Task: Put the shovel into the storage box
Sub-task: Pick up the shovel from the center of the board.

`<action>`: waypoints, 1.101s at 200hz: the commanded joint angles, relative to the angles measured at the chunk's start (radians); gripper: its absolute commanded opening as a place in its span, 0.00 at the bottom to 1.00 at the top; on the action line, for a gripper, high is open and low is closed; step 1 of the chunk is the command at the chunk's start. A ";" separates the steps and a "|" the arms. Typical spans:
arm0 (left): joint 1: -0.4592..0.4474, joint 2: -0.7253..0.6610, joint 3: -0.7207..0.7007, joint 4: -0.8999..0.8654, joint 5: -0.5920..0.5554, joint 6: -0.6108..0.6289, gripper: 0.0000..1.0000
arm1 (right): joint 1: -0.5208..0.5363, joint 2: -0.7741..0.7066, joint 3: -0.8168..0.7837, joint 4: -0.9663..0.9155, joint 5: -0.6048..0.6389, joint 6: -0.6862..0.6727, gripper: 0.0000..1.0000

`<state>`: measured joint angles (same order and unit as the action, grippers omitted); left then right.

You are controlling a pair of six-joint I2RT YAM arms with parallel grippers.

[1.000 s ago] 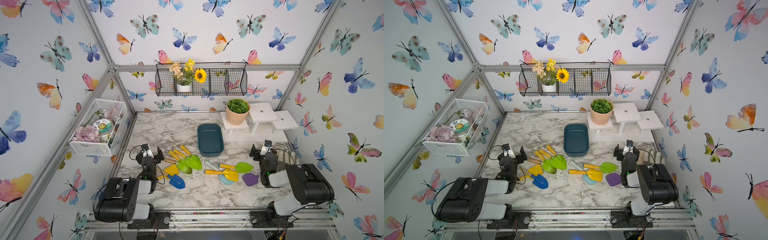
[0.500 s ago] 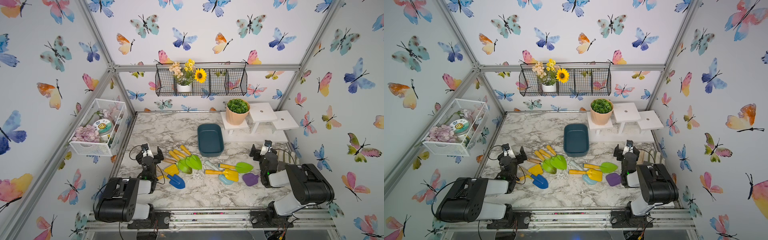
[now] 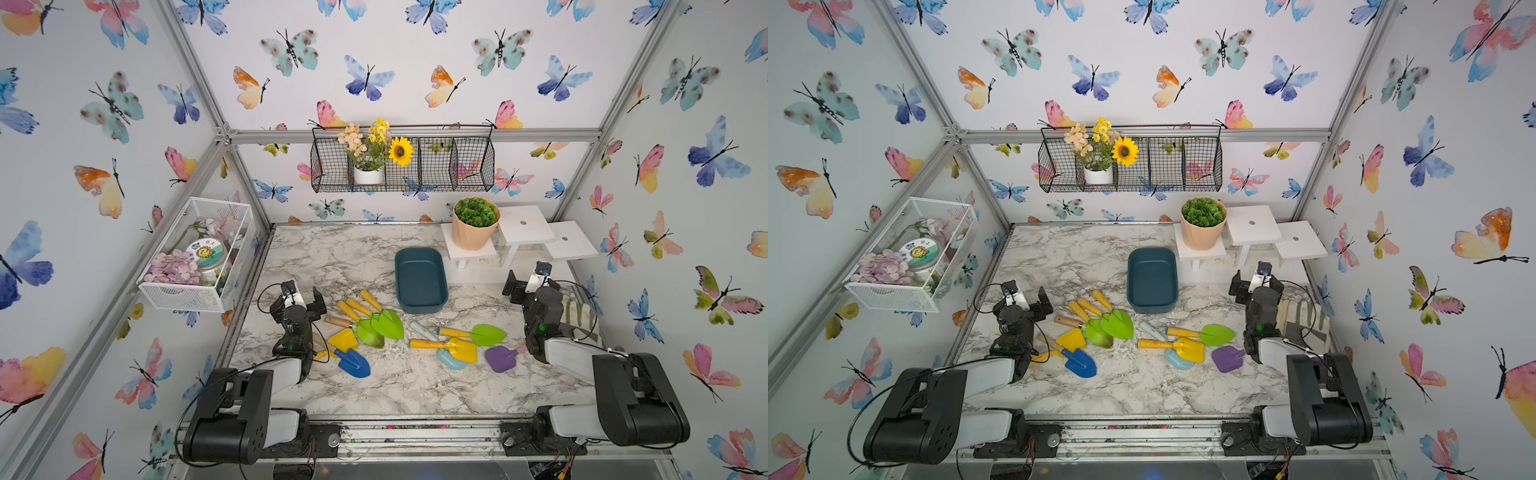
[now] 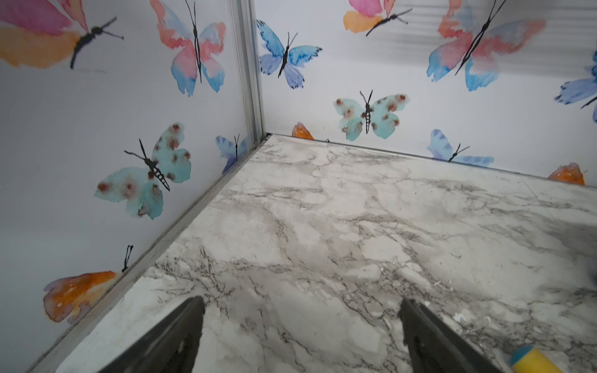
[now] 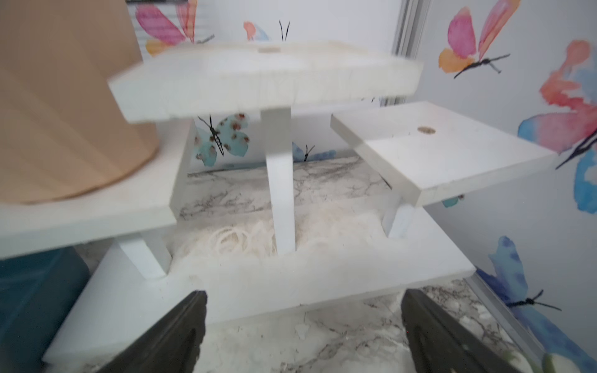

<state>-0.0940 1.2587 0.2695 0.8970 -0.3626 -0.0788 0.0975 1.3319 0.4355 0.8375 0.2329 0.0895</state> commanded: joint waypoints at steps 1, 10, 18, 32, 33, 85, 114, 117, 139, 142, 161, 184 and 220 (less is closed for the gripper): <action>0.006 -0.119 0.058 -0.179 -0.064 -0.107 0.99 | -0.001 -0.068 0.063 -0.209 -0.063 0.093 0.98; 0.029 -0.159 0.102 -0.271 -0.006 -0.183 0.99 | -0.001 -0.090 0.112 -0.312 -0.070 0.168 0.98; 0.046 -0.176 0.152 -0.379 0.014 -0.298 0.99 | -0.001 -0.102 0.168 -0.448 -0.040 0.279 0.98; 0.081 -0.174 0.265 -0.596 0.088 -0.435 0.99 | -0.001 -0.097 0.263 -0.647 -0.022 0.408 0.99; 0.082 -0.173 0.272 -0.608 0.098 -0.438 0.99 | -0.001 -0.096 0.268 -0.654 -0.030 0.405 0.98; 0.052 -0.135 0.422 -0.901 0.473 -0.465 0.98 | -0.001 -0.168 0.293 -0.739 -0.374 0.410 0.83; -0.030 -0.160 0.423 -0.945 0.504 -0.469 0.88 | -0.001 -0.171 0.341 -0.909 -0.488 0.343 0.86; -0.038 -0.158 0.424 -0.951 0.509 -0.471 0.88 | -0.001 -0.172 0.343 -0.928 -0.493 0.337 0.86; -0.102 -0.118 0.442 -0.972 0.555 -0.496 0.81 | 0.002 -0.166 0.329 -1.007 -0.542 0.312 0.82; -0.113 -0.110 0.445 -0.973 0.557 -0.498 0.80 | 0.003 -0.163 0.326 -1.016 -0.551 0.310 0.80; -0.193 -0.064 0.463 -0.976 0.529 -0.505 0.77 | 0.039 -0.136 0.318 -1.064 -0.572 0.296 0.75; -0.271 -0.003 0.489 -0.965 0.512 -0.512 0.76 | 0.108 -0.112 0.306 -1.093 -0.533 0.271 0.74; -0.327 0.047 0.518 -0.958 0.502 -0.511 0.77 | 0.227 -0.072 0.320 -1.146 -0.503 0.205 0.74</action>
<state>-0.4004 1.2865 0.7586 -0.0551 0.1333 -0.5877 0.2630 1.2366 0.7475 -0.2325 -0.2752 0.3611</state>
